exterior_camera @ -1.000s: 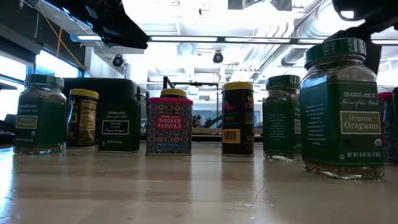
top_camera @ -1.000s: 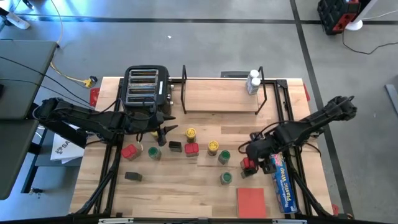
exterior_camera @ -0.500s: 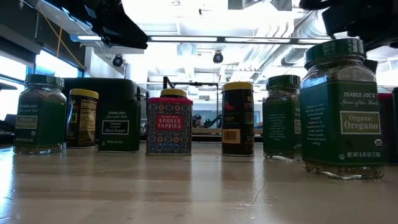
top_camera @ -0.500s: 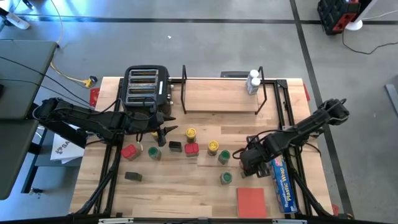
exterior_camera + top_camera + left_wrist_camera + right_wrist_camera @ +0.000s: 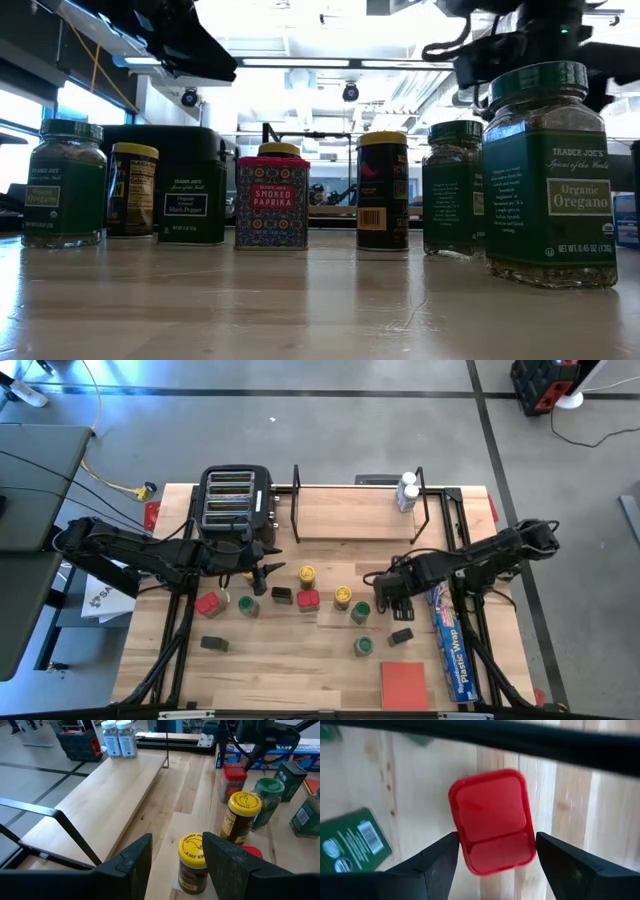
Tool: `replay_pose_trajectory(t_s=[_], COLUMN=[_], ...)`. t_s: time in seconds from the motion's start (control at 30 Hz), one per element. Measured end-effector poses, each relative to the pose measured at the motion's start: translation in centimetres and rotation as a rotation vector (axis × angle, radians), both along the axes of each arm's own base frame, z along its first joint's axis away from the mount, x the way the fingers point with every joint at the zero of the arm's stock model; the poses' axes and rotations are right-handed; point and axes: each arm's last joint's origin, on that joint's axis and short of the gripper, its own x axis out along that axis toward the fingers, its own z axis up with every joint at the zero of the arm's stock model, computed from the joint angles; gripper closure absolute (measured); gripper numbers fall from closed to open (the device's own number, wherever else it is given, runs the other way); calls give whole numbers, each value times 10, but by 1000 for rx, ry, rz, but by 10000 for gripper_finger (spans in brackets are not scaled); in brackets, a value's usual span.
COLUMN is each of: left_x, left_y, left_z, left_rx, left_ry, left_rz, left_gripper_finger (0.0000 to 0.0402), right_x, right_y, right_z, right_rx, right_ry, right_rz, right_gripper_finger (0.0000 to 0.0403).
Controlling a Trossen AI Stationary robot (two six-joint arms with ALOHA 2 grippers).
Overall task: Shelf spices
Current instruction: Put the bottom right red seasoning can on the shelf
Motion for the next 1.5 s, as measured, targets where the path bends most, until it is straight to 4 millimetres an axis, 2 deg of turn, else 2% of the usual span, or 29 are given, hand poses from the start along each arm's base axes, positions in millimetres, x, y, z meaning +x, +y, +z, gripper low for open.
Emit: replay_pose_trajectory(t_s=[0.33,0.5,0.53,0.63,0.73,0.83,0.97,1.1,1.2,1.33,1.5], left_x=[0,0,0,0,0,0,0,0,0,0,0], left_y=[0,0,0,0,0,0,0,0,0,0,0], left_z=[0,0,-1,0,-1,0,0,0,0,0,0], left_rx=[0,0,0,0,0,-1,0,-1,-5,-6,-13], left_ry=[5,5,6,5,5,5,5,4,-3,-5,-8], left_rz=[1,1,1,1,1,1,0,0,-5,-6,-3], left_gripper_finger=[234,234,234,234,234,234,234,234,234,234,234], right_x=[16,21,21,22,28,34,37,28,22,26,32], right_y=[-2,-3,-5,-13,-27,-52,-101,-161,-203,-251,-296], right_z=[-17,-20,-20,-14,12,48,94,114,110,89,65], right_rx=[-12,-10,-6,5,-12,-81,-159,-226,-218,-204,-181], right_ry=[0,-19,-18,-1,-23,-41,-100,-123,-102,-61,-2], right_rz=[70,64,58,35,45,60,58,31,19,-9,-44], right_gripper_finger=[147,202,201,201,201,201,201,201,201,201,201])
